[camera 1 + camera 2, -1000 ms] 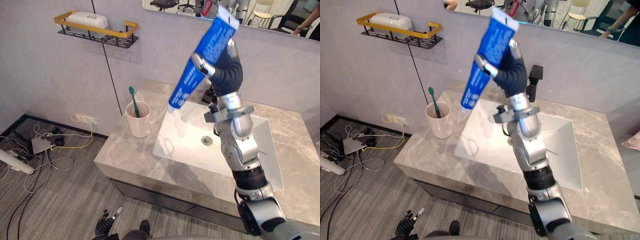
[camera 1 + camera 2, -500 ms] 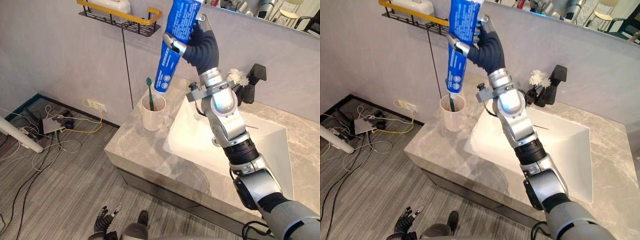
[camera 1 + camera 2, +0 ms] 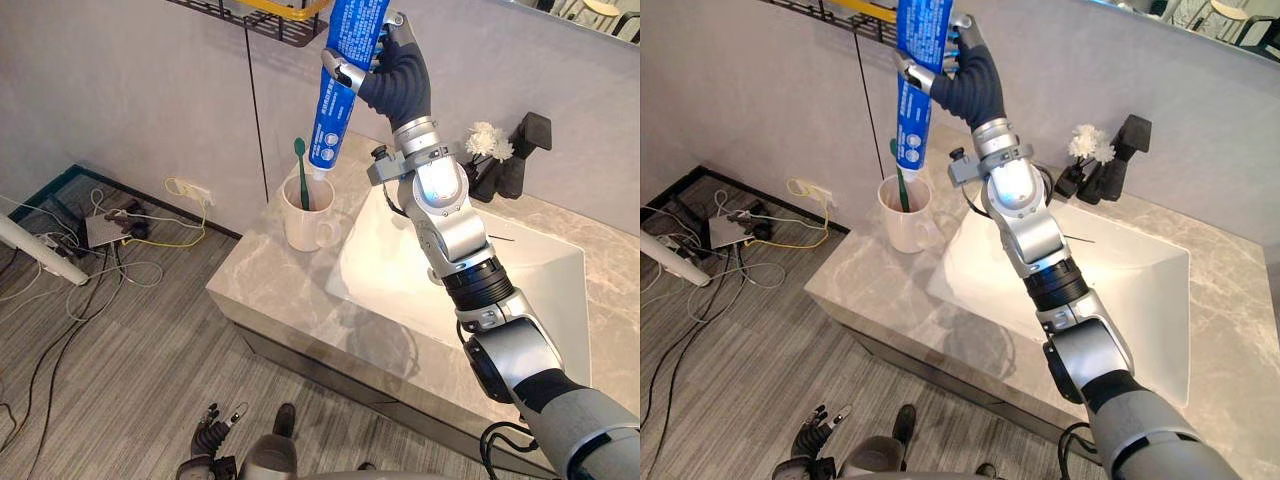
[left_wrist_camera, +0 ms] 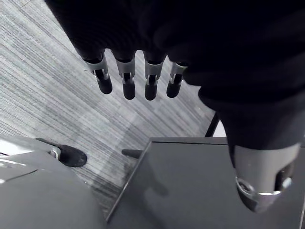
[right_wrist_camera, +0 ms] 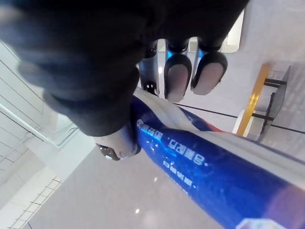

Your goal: Organize washtable

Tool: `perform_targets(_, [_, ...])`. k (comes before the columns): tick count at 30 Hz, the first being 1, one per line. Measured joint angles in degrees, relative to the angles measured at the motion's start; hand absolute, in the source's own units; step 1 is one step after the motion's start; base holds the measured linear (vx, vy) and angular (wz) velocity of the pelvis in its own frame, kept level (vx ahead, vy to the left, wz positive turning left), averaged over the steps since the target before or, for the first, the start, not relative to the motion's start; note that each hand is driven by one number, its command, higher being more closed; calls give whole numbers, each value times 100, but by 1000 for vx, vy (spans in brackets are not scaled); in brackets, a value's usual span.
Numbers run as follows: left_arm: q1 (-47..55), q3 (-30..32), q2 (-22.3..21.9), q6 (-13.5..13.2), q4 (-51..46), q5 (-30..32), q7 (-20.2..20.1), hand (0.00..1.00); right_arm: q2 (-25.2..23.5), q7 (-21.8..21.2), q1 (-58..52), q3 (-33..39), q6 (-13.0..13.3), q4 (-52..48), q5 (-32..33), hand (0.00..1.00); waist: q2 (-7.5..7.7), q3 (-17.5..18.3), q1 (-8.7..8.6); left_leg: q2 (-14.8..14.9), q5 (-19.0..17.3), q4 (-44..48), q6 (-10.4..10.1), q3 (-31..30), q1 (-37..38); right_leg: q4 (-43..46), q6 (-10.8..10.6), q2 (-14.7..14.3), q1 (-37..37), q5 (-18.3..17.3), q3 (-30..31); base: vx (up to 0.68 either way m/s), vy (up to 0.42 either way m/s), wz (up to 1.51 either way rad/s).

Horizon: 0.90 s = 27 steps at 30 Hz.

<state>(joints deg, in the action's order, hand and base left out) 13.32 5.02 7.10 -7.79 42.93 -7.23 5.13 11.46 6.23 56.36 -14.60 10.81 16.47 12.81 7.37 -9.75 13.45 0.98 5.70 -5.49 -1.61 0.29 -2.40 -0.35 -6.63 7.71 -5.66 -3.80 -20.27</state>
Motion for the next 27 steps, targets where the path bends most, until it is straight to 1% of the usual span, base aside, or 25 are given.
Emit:
perform_targets(3, [-50,-28,21,0,19,-31,6,0,-28,-5,0,-16,-19,23,-5,100,-7,-104,-2,5,3,0,-4,18,-6,1,1,-1,15,2,10,-15,-6,-3])
perform_targets(7, [-87,-40,33,0,80,-114,16,0,-84,-35,0,-218,-21,26,-13,100,-2,-130,-2,18,2,2,-5,102,-47,3,17,-2,99,18,89,-12,-7,-10])
perform_targets(15, [-118,-40,40,-17,77,-187,27,0,-210,-43,0,-241,-22,143,-23,100,3,-230,2,55,-1,2,-7,142,-119,9,36,-4,198,44,140,-13,-5,-3])
perform_targets(19, [-119,-42,40,-19,74,-223,30,0,-237,-125,-4,-494,-119,362,-94,100,1,-249,3,86,-1,3,-9,133,-126,8,37,-50,200,46,134,-1,-8,0])
perform_targets(27, [-177,-43,48,-25,75,-228,29,0,-265,-145,-123,-598,-120,361,-215,100,-1,-383,13,99,-17,3,-33,112,-159,9,37,-55,218,46,125,-2,-2,1])
